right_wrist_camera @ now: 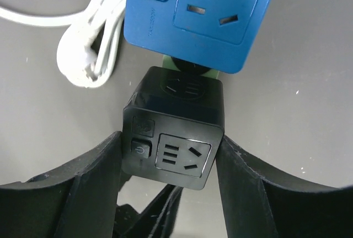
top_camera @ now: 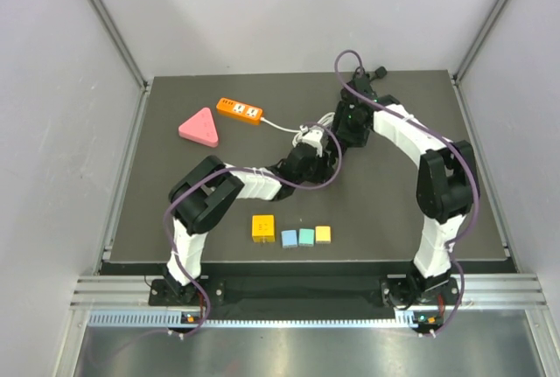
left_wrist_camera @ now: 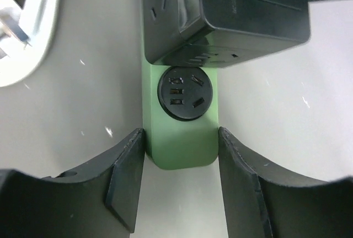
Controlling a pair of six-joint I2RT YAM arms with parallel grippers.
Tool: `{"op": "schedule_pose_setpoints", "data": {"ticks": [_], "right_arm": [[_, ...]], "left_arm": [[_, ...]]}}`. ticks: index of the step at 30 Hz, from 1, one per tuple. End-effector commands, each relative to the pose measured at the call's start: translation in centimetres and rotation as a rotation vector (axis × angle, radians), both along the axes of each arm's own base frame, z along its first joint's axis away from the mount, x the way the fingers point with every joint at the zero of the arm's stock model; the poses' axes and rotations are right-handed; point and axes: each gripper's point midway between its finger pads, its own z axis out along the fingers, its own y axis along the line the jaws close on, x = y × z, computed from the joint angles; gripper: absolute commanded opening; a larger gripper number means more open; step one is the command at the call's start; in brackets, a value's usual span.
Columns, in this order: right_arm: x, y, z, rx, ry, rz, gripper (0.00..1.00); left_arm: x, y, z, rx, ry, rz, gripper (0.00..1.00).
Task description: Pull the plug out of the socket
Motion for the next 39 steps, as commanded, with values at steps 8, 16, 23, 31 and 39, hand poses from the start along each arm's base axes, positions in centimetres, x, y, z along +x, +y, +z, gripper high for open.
{"op": "schedule_pose_setpoints", "data": {"ticks": [8,16,23,31,39], "right_arm": [[-0.4,1.8,5.2,0.149,-0.249,0.218,0.0],[-1.3,2.1,4.3,0.289,-0.255,0.254,0.0],[-1.4,2.8,4.7,0.39,-0.28,0.248,0.0],[-1.9,2.4,4.0,0.424,-0.266,0.239,0.0],[-2.3,2.0,3.3,0.539,-0.252,0.208,0.0]], "left_arm": [[-4.6,0.8,4.3,-0.245,0.2,-0.267,0.73],[-3.9,1.1,4.9,-0.313,0.305,-0.307,0.77],[-4.5,-1.0,4.0,-0.424,0.442,-0.393,0.73],[-4.1,0.5,2.7,-0.375,0.452,-0.311,0.7],[-4.1,0.2,1.6,-0.377,0.488,-0.324,0.67]]}}
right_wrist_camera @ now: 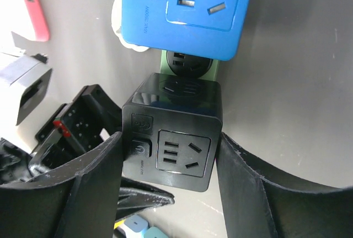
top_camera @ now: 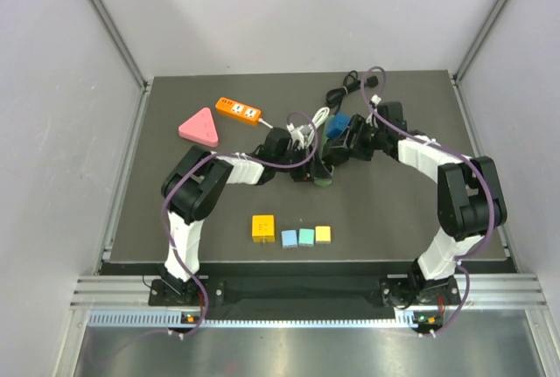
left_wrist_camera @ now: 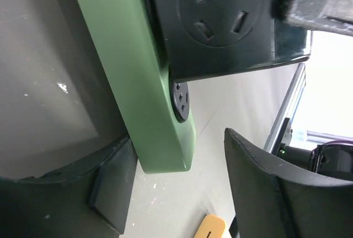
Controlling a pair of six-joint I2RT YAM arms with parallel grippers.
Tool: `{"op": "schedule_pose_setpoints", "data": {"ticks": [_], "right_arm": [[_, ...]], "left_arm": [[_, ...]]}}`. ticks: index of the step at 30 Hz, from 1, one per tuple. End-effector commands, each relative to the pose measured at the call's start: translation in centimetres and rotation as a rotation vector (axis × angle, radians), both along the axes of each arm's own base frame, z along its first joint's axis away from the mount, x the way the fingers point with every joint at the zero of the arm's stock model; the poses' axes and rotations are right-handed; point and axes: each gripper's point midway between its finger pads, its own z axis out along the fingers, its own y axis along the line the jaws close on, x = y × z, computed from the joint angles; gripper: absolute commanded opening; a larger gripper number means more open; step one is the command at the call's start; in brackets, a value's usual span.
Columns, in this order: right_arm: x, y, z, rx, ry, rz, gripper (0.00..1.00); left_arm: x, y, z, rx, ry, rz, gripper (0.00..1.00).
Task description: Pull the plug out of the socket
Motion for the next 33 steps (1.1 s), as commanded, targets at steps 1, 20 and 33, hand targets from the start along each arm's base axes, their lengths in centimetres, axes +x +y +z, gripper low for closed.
{"op": "schedule_pose_setpoints", "data": {"ticks": [1,20,33], "right_arm": [[0.8,1.9,4.6,0.148,-0.131,0.051,0.0],[0.3,1.9,3.0,0.056,-0.079,0.063,0.39],[1.1,3.0,1.8,-0.004,-0.047,0.074,0.82]], "left_arm": [[0.0,-0.5,0.3,-0.02,-0.003,-0.021,0.66],[2.9,3.1,-1.5,0.233,-0.086,0.143,0.0],[2.5,3.6,-2.1,0.282,-0.096,0.161,0.0]]}}
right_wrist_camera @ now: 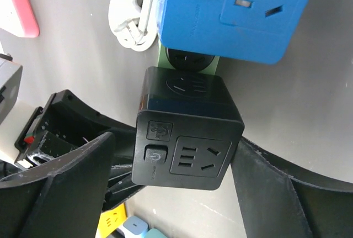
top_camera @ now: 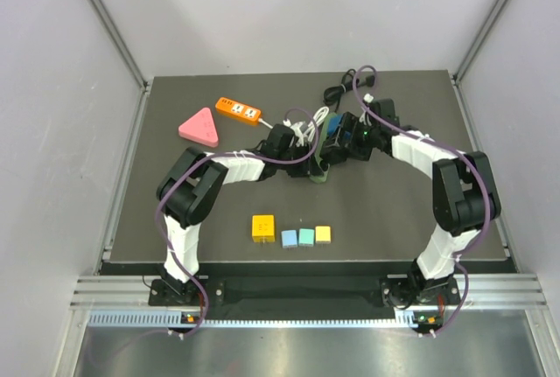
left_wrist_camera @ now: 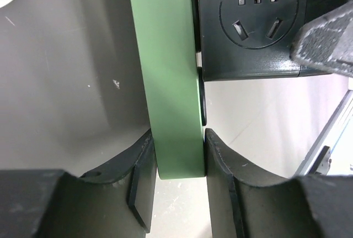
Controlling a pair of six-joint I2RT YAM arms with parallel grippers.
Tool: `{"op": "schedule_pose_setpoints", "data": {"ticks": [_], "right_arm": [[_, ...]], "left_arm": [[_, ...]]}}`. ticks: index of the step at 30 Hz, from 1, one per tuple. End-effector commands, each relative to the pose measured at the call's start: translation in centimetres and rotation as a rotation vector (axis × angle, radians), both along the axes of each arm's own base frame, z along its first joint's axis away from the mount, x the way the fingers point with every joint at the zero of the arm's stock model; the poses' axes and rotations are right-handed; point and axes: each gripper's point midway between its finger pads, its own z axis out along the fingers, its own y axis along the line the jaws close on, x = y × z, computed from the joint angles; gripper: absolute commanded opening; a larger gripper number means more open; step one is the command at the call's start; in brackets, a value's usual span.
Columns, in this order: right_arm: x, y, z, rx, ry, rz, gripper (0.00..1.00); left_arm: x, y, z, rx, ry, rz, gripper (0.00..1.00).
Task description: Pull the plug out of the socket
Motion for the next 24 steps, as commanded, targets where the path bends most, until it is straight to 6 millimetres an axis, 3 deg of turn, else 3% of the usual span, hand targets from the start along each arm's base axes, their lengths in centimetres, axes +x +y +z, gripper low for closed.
{"op": "schedule_pose_setpoints", "data": {"ticks": [1,5,8,9,11,12,14,18,22,24], "right_arm": [[0.8,1.8,2.1,0.025,-0.07,0.056,0.82],[1.0,2.1,1.6,0.033,-0.064,0.057,0.82],[1.3,2.4,1.2,0.041,-0.059,0.051,0.74],[1.2,2.2,0.8,0.04,-0.055,0.043,0.58],[1.4,2.2,0.7,0.046,-0.059,0.023,0.42],[1.4,2.2,0.7,0.045,-0.06,0.017,0.22],[1.2,1.9,0.5,0.044,-0.051,-0.003,0.0],[0.8,2.1,1.6,0.116,-0.059,0.013,0.0],[-0.5,2.2,3.4,0.35,-0.033,0.087,0.0],[-1.1,1.8,3.3,0.331,-0.002,0.11,0.0]], "left_arm": [[0.4,1.6,-1.4,0.098,-0.039,0.035,0.0],[0.4,1.6,-1.7,0.102,-0.037,0.034,0.0],[0.4,1.7,-2.2,0.118,-0.031,0.04,0.0],[0.5,1.9,-2.3,0.126,-0.029,0.047,0.0],[0.6,2.3,-2.9,0.156,-0.019,0.063,0.0],[0.7,2.5,-3.1,0.169,-0.013,0.074,0.0],[0.8,3.8,-4.3,0.239,0.008,0.123,0.0],[1.1,6.0,-5.9,0.359,0.024,0.195,0.0],[0.5,6.8,-7.2,0.399,0.047,0.192,0.0],[0.2,6.7,-7.4,0.386,0.059,0.181,0.0]]}}
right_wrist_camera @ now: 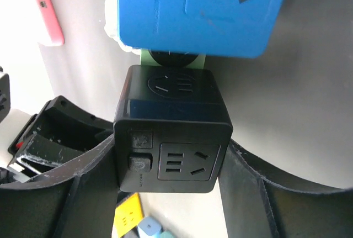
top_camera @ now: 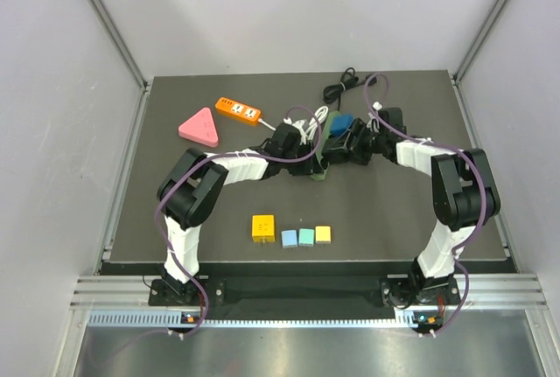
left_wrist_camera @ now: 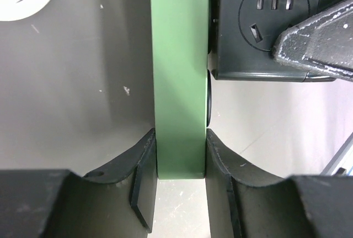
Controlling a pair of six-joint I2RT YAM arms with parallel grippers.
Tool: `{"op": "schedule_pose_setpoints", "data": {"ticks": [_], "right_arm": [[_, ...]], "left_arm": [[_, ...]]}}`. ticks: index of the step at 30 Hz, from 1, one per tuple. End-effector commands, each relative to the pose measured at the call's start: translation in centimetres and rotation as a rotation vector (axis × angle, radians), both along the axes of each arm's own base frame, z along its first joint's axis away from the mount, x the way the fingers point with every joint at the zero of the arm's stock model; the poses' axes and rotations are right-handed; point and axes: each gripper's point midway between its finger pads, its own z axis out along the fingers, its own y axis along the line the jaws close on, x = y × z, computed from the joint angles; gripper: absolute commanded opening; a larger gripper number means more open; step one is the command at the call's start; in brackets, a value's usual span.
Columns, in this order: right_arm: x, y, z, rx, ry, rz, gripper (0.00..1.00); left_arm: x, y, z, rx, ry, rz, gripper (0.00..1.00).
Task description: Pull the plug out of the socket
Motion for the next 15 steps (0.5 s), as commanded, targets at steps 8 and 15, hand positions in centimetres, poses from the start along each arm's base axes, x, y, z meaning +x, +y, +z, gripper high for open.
{"op": "schedule_pose_setpoints", "data": {"ticks": [8,15], "right_arm": [[-0.5,-4.3,3.1,-0.385,-0.137,0.07,0.0],[-2.4,0.1,3.6,-0.059,-0.095,0.142,0.0]], "left_arm": [[-0.5,6.0,-6.8,0.258,0.085,0.096,0.0],[0.0,5.7,-6.3,0.219,0.101,0.12,0.0]]}}
